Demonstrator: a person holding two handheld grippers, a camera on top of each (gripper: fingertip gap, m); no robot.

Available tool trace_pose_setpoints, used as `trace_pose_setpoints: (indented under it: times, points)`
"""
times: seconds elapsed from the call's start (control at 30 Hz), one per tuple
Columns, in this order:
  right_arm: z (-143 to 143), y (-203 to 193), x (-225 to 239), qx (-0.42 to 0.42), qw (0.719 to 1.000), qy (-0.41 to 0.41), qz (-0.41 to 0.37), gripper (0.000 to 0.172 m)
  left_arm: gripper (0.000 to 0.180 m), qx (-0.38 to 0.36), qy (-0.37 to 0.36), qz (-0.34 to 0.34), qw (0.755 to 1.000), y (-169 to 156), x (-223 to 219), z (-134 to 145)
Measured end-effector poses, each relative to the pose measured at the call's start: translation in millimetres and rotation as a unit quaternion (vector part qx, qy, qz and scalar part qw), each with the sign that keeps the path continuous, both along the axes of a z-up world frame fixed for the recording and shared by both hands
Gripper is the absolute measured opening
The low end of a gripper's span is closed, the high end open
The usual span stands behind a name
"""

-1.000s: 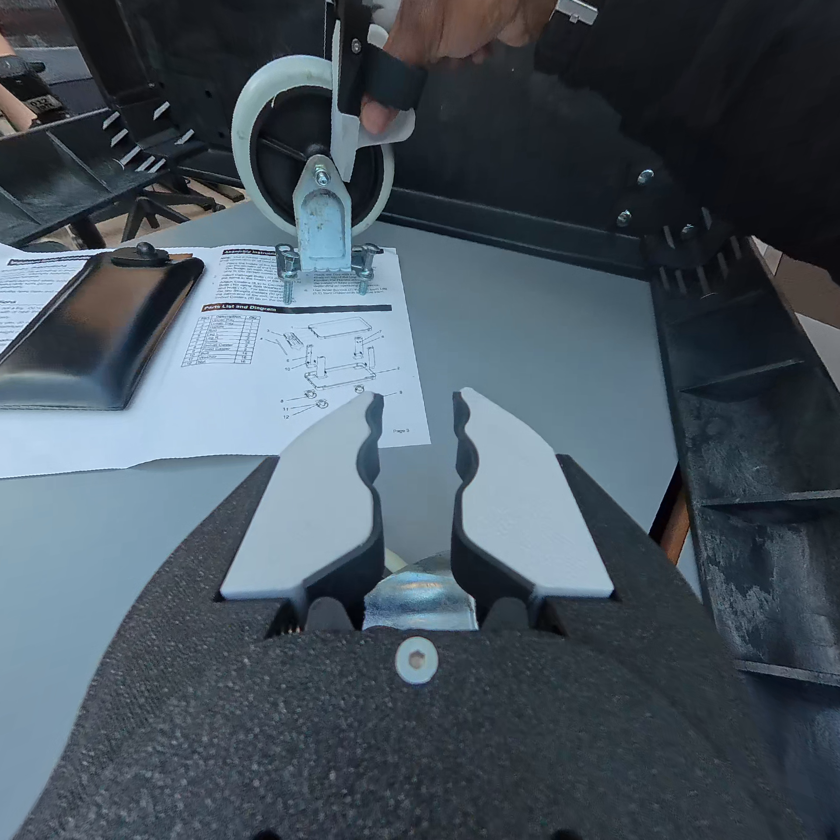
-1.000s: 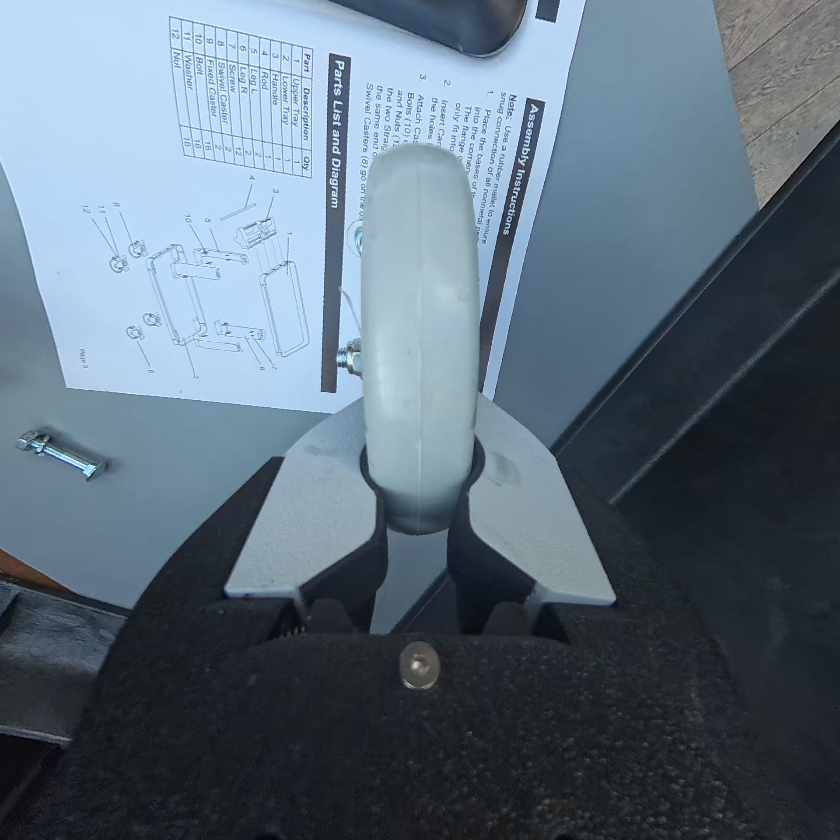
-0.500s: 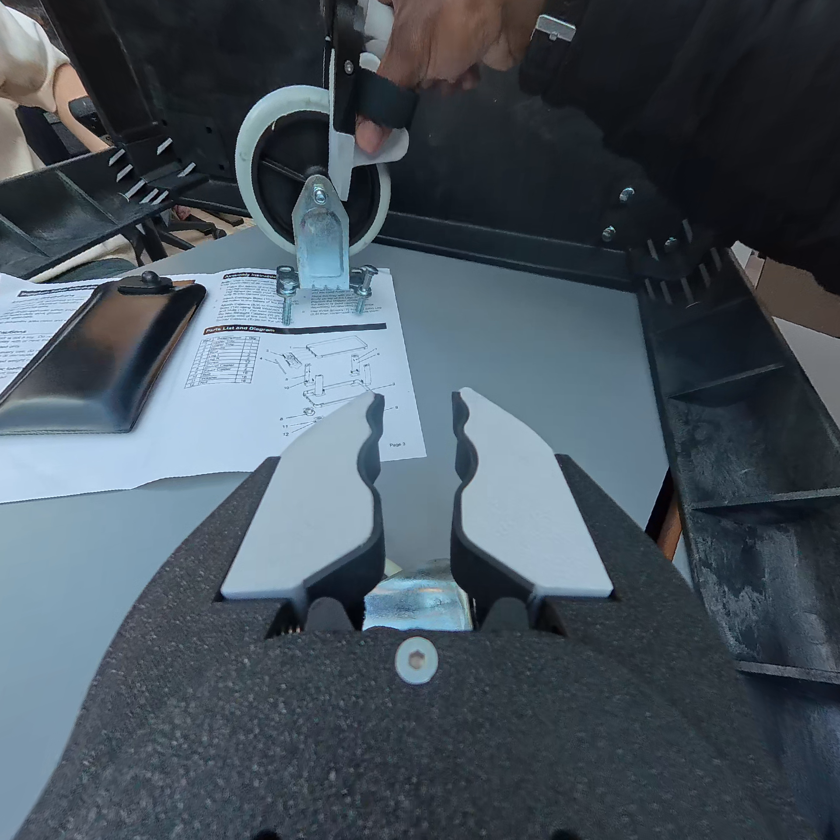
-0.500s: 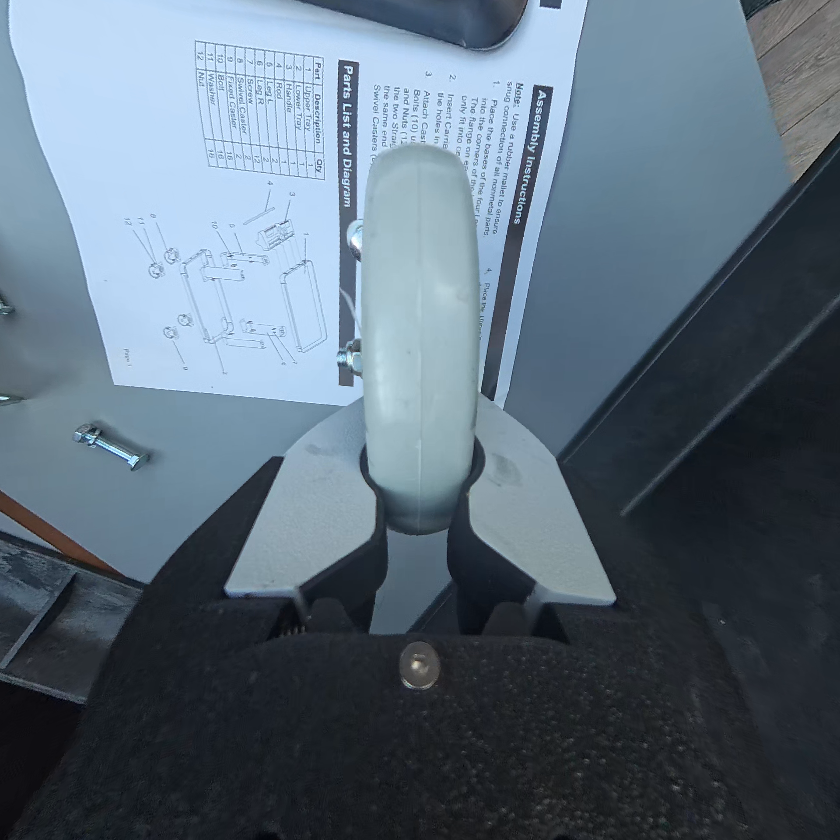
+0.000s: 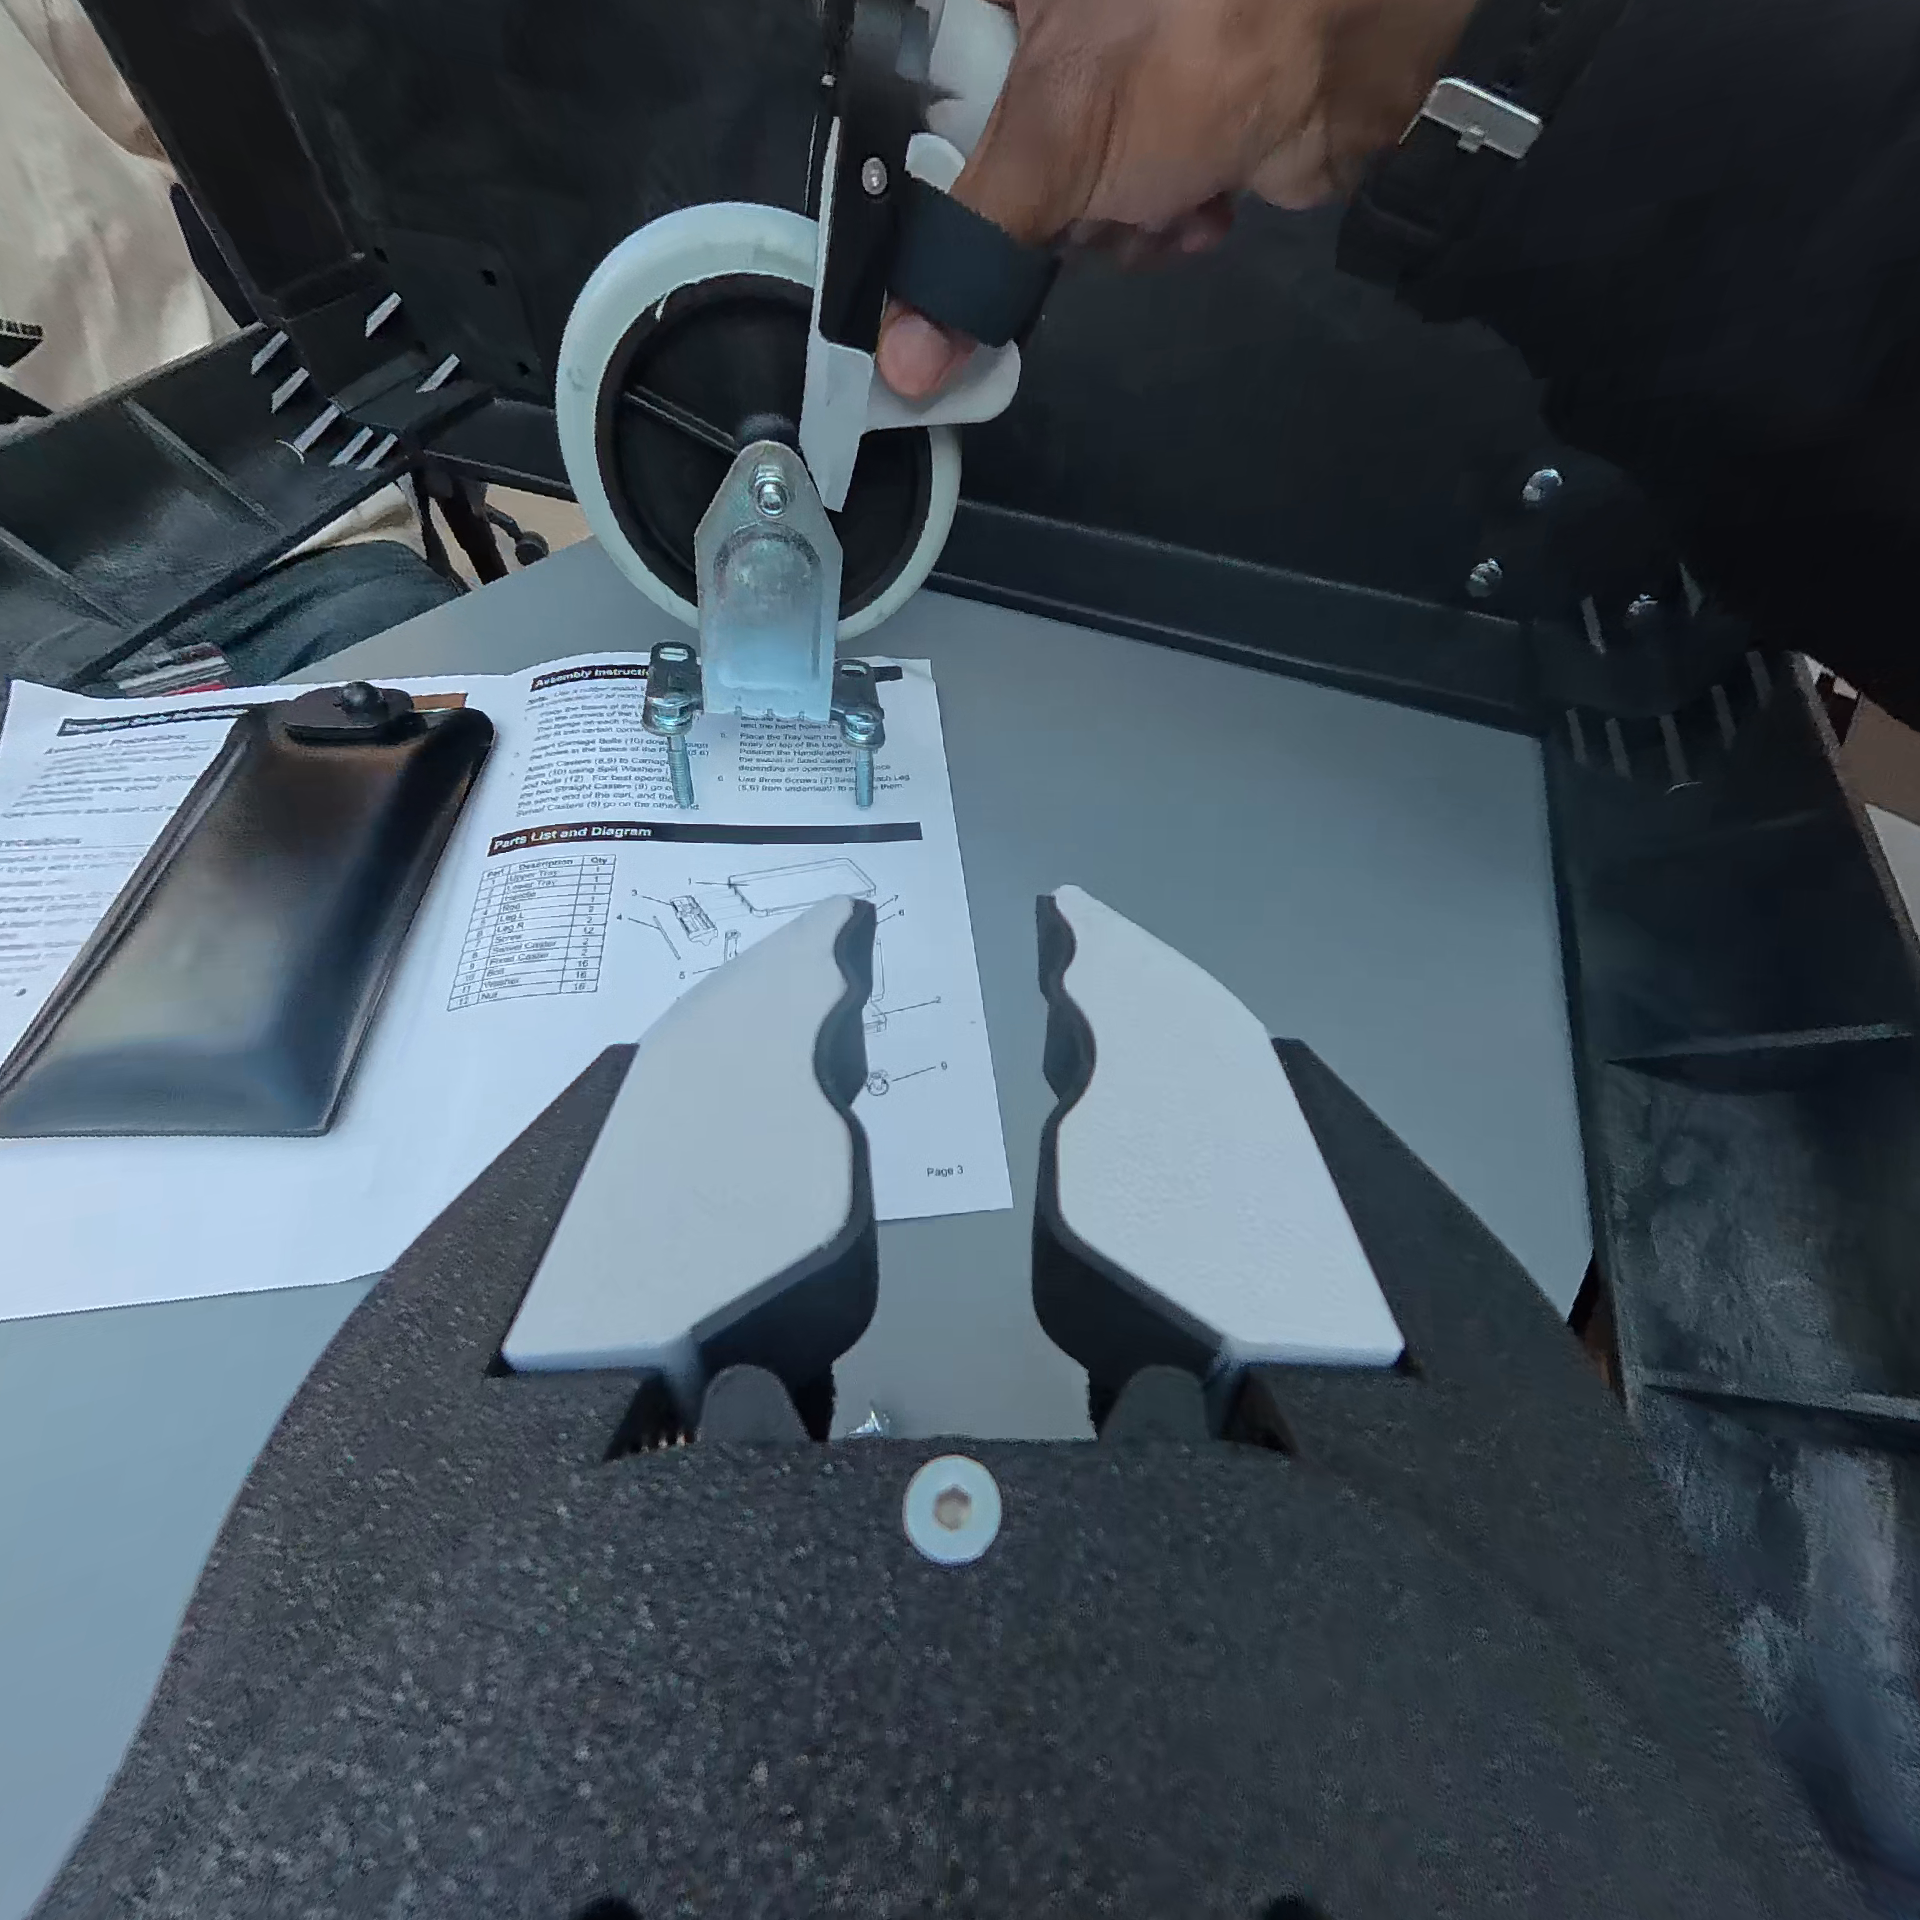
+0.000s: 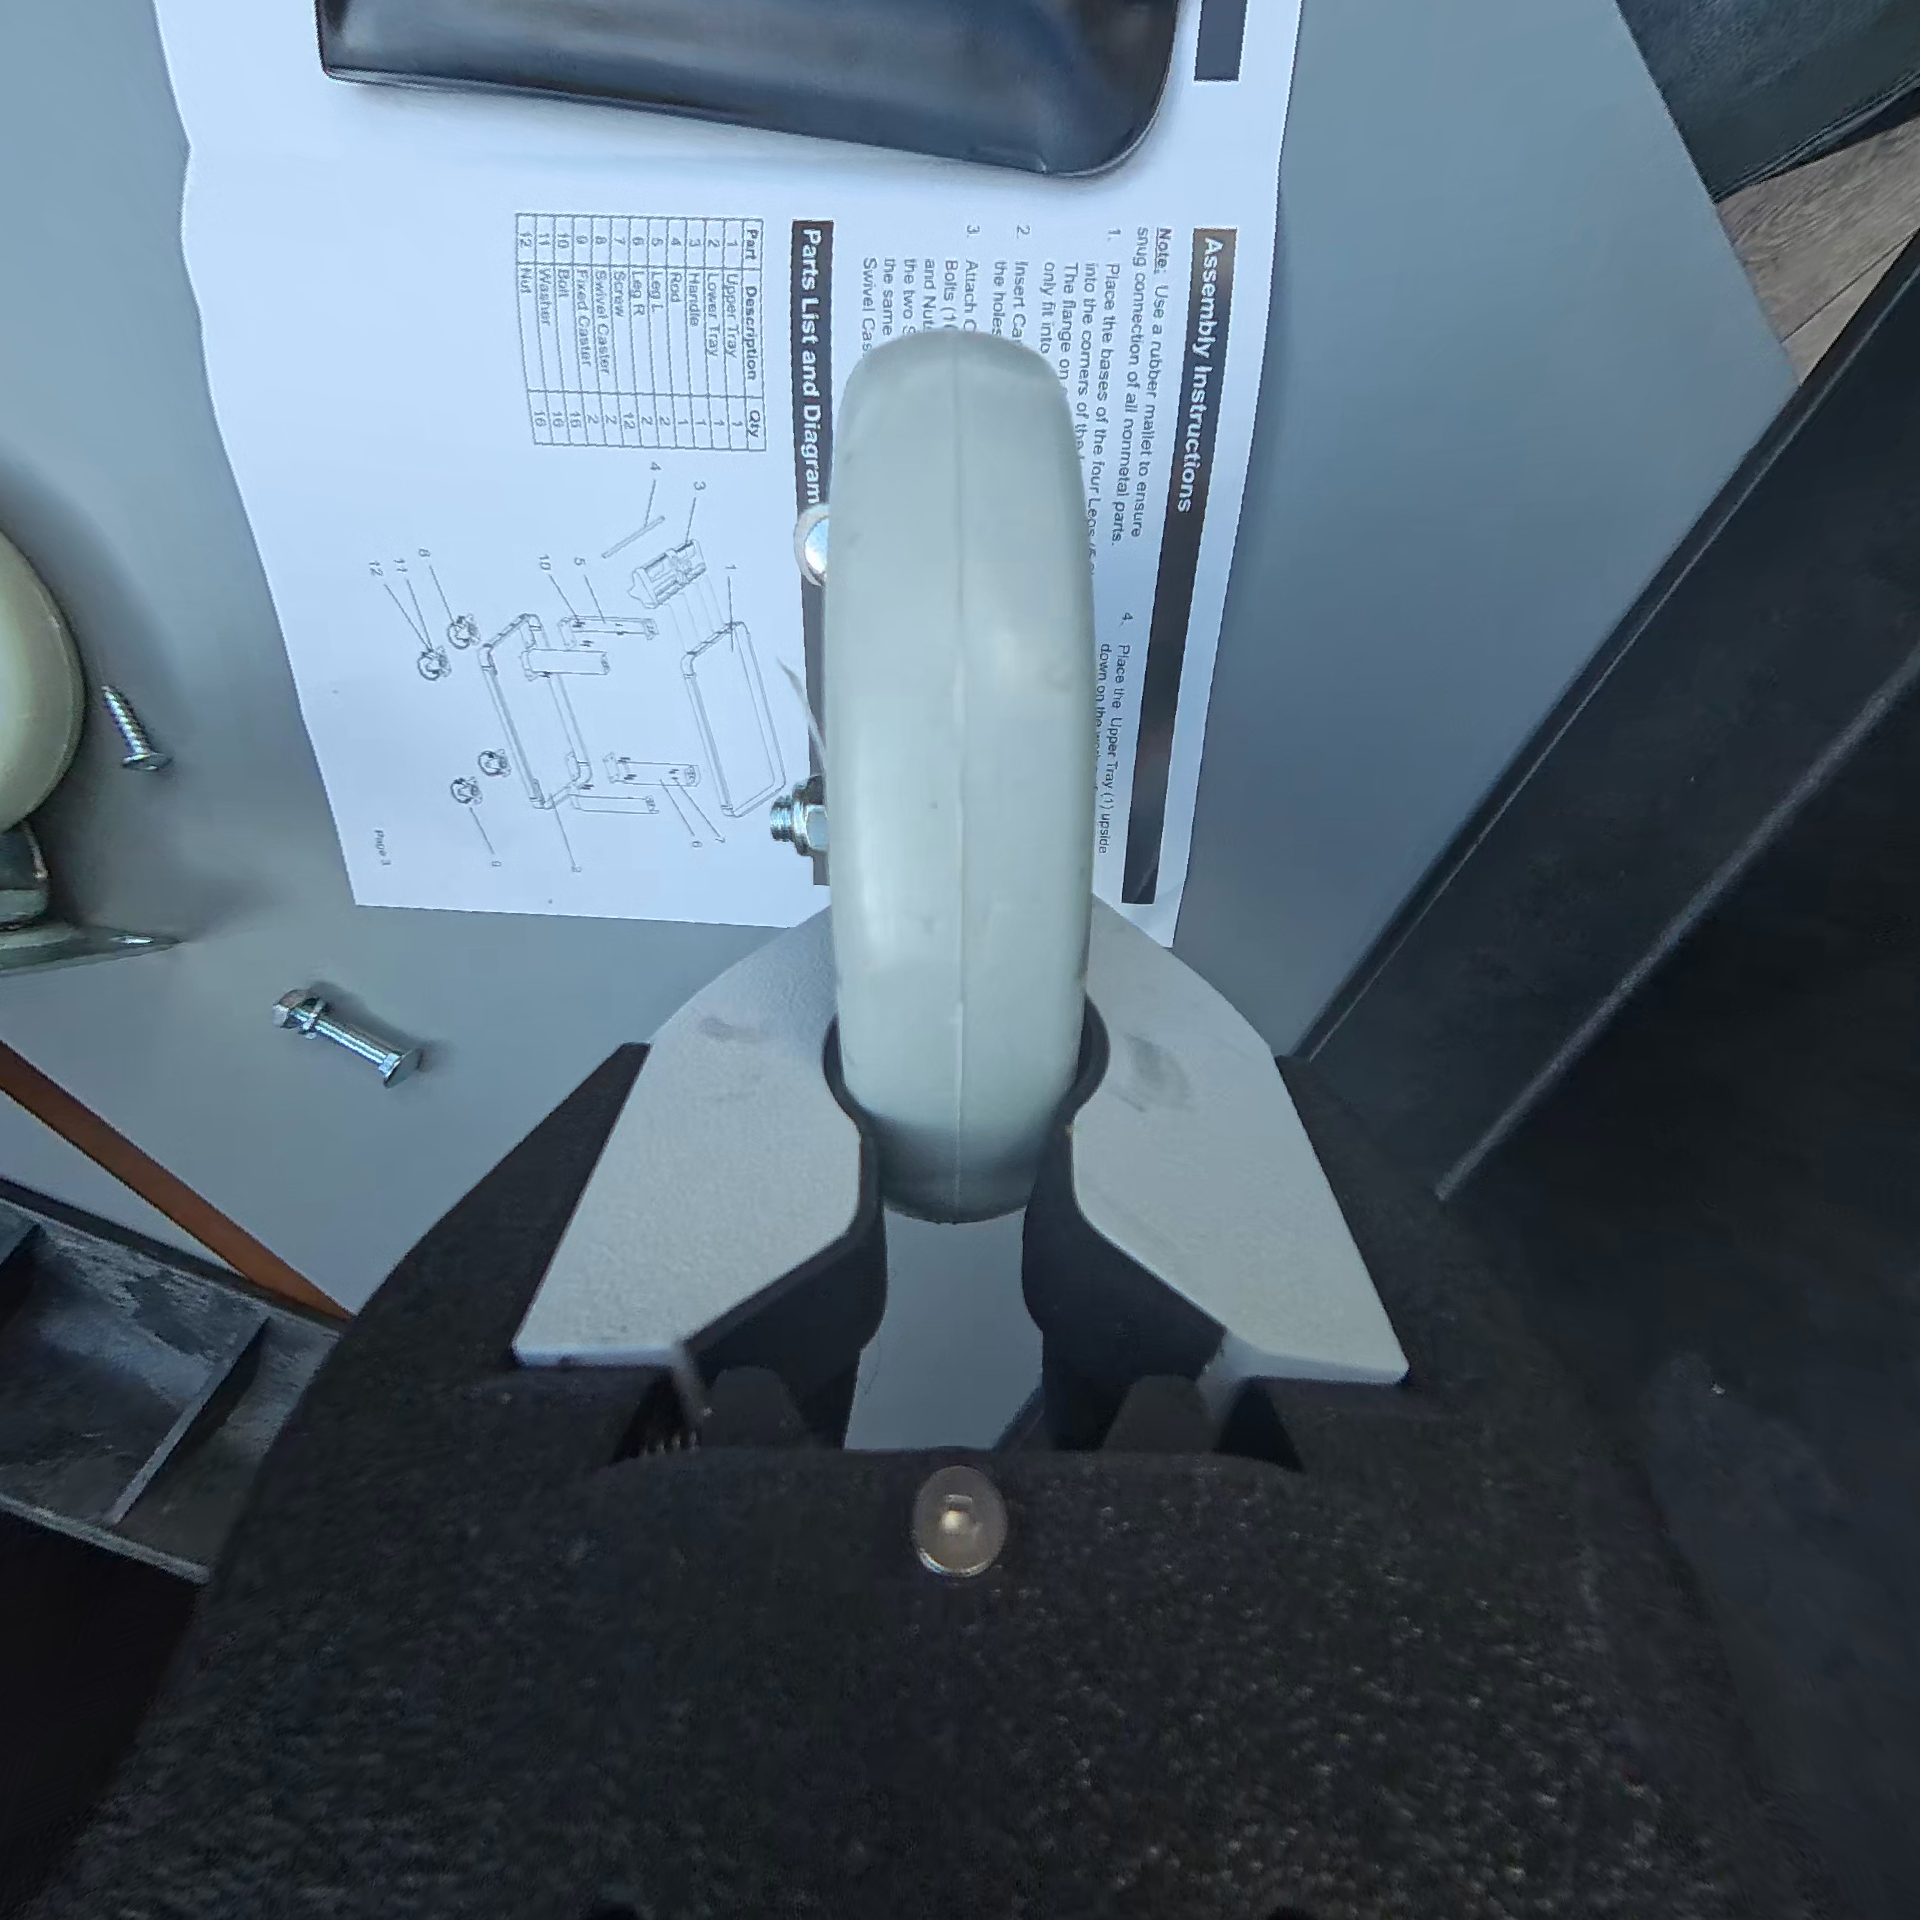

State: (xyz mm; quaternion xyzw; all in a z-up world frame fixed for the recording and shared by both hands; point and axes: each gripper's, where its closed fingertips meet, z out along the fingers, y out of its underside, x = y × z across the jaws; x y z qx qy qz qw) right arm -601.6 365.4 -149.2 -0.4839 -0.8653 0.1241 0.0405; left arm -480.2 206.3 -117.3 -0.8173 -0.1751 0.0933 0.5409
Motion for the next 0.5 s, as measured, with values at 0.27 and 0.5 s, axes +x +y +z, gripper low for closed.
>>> trace_pose_setpoints:
  times: [0.27, 0.5]
  points:
    - [8, 0, 6, -0.026, 1.0, 0.012, -0.007, 0.029, 0.039, 0.03, -0.172, 0.031, 0.984, 67, -31, -31]
    - [19, 3, 11, -0.028, 0.999, 0.02, -0.006, 0.028, 0.042, 0.0, -0.212, 0.068, 0.975, 94, -52, -65]
